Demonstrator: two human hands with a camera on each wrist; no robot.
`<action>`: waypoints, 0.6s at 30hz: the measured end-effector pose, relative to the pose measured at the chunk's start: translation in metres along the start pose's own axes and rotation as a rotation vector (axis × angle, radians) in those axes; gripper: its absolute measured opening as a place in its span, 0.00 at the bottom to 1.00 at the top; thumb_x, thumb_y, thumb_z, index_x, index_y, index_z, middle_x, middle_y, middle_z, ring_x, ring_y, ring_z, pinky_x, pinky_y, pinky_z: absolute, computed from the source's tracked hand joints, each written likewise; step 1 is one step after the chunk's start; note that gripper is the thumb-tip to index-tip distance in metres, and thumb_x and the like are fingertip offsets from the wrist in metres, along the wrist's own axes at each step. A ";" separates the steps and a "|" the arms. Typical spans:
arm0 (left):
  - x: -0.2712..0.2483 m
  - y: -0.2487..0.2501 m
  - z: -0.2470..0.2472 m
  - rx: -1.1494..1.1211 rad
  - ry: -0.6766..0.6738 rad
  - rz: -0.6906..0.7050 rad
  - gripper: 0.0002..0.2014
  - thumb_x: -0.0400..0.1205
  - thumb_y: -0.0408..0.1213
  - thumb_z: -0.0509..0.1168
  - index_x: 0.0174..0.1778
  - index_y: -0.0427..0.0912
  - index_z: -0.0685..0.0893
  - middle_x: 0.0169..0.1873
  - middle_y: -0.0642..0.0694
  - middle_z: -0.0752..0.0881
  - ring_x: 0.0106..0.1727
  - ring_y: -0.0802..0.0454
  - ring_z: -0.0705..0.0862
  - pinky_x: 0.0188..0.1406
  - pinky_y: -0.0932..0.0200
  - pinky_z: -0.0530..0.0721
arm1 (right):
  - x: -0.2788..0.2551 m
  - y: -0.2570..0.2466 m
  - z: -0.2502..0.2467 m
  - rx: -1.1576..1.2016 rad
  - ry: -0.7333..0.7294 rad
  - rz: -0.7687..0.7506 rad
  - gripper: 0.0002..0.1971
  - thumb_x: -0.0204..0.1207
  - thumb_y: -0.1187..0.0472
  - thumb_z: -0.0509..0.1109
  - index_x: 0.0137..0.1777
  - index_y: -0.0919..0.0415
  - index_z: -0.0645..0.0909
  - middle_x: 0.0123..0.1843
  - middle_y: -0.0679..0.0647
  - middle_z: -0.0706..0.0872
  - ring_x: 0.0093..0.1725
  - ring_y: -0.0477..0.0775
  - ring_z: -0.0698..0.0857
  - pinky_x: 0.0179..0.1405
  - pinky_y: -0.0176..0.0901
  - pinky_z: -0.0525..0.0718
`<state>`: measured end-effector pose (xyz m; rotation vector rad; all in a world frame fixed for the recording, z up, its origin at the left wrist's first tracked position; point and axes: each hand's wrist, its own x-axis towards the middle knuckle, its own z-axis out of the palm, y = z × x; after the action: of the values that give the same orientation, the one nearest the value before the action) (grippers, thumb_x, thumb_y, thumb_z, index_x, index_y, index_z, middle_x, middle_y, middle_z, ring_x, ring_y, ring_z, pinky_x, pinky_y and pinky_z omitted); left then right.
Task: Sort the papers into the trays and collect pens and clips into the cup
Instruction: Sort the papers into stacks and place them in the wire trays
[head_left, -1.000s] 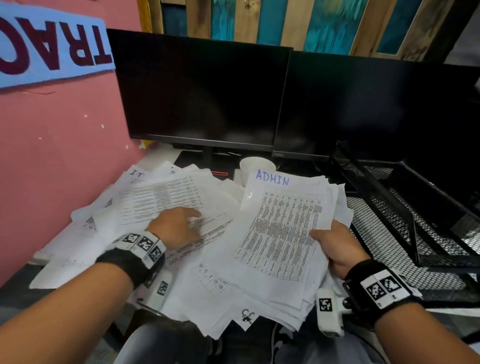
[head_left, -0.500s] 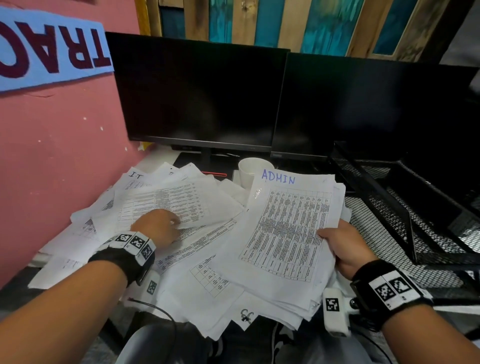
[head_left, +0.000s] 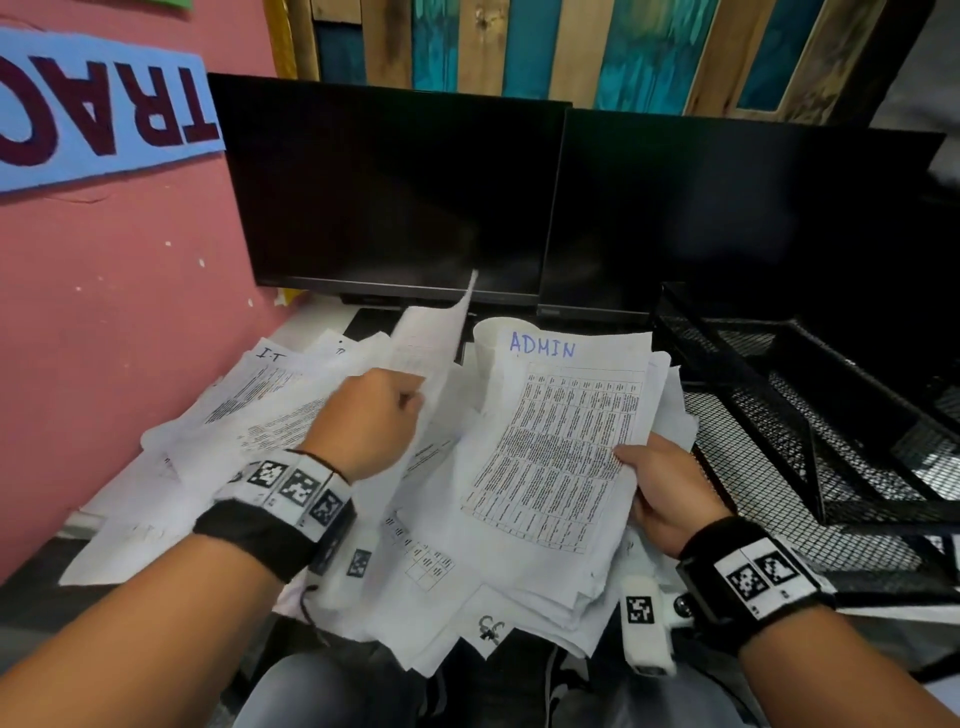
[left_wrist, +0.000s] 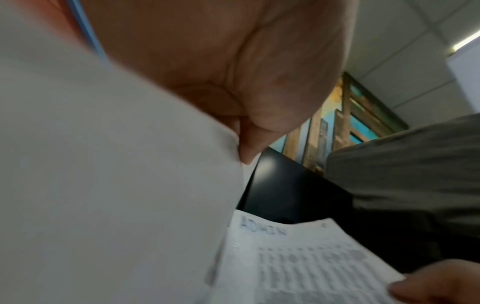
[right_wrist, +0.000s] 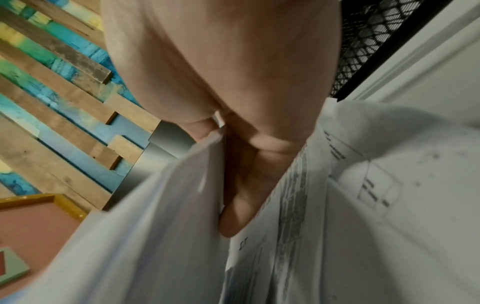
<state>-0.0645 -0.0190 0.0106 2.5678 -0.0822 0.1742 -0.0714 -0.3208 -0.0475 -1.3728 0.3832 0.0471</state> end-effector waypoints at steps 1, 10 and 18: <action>-0.002 0.011 0.007 -0.040 -0.042 0.025 0.21 0.91 0.37 0.60 0.29 0.46 0.75 0.22 0.50 0.75 0.27 0.50 0.75 0.25 0.59 0.66 | -0.002 -0.001 0.004 0.002 -0.009 0.010 0.20 0.88 0.75 0.58 0.70 0.60 0.86 0.61 0.59 0.95 0.62 0.66 0.93 0.67 0.67 0.88; -0.017 0.073 0.091 -0.331 -0.436 0.228 0.24 0.93 0.35 0.56 0.88 0.50 0.71 0.80 0.55 0.80 0.78 0.57 0.79 0.74 0.71 0.68 | -0.015 -0.003 0.011 -0.024 -0.134 0.007 0.16 0.92 0.51 0.63 0.67 0.58 0.88 0.57 0.62 0.96 0.48 0.59 0.96 0.43 0.51 0.93; -0.008 0.055 0.085 -0.565 -0.421 0.102 0.24 0.91 0.33 0.62 0.83 0.55 0.77 0.78 0.54 0.80 0.61 0.60 0.87 0.53 0.67 0.86 | -0.011 0.005 -0.009 -0.337 -0.006 -0.173 0.22 0.79 0.76 0.68 0.66 0.54 0.88 0.58 0.51 0.96 0.59 0.57 0.94 0.66 0.65 0.90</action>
<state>-0.0683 -0.1109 -0.0328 1.9974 -0.3645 -0.3140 -0.0855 -0.3265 -0.0504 -1.7340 0.2564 -0.0285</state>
